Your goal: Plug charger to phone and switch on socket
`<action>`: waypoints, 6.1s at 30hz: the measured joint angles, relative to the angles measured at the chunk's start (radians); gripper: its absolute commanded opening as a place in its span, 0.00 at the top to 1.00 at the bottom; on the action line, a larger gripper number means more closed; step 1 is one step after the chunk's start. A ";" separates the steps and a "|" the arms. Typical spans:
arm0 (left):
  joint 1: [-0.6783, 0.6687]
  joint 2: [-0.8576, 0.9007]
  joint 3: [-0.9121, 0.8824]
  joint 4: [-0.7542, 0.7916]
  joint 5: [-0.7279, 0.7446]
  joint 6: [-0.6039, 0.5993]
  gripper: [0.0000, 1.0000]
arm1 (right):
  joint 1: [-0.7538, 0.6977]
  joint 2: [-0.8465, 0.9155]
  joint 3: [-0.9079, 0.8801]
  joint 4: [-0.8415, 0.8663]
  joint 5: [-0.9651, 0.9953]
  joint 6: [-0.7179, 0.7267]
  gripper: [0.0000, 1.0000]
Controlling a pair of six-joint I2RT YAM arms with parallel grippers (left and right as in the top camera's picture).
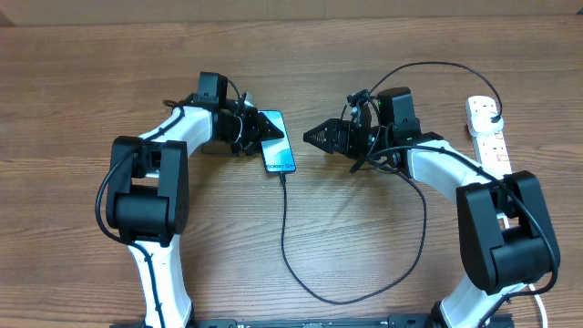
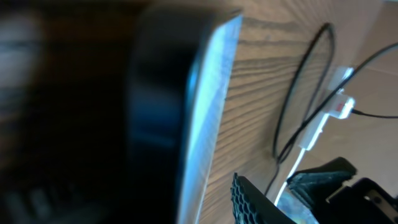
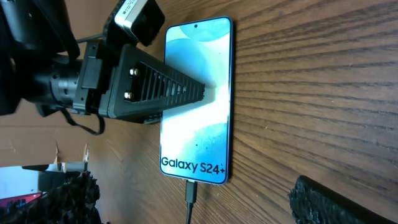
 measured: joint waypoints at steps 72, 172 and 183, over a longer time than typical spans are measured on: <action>-0.078 -0.555 0.240 -0.740 -0.387 0.703 0.01 | -0.710 -0.284 0.000 -0.254 0.669 -0.107 0.96; -0.078 -0.555 0.240 -0.713 -0.387 0.684 0.01 | -0.731 0.043 0.060 -0.119 0.619 -0.110 0.96; -0.078 -0.555 0.240 -0.713 -0.388 0.684 0.00 | -0.719 0.028 0.063 -0.170 0.629 -0.110 0.96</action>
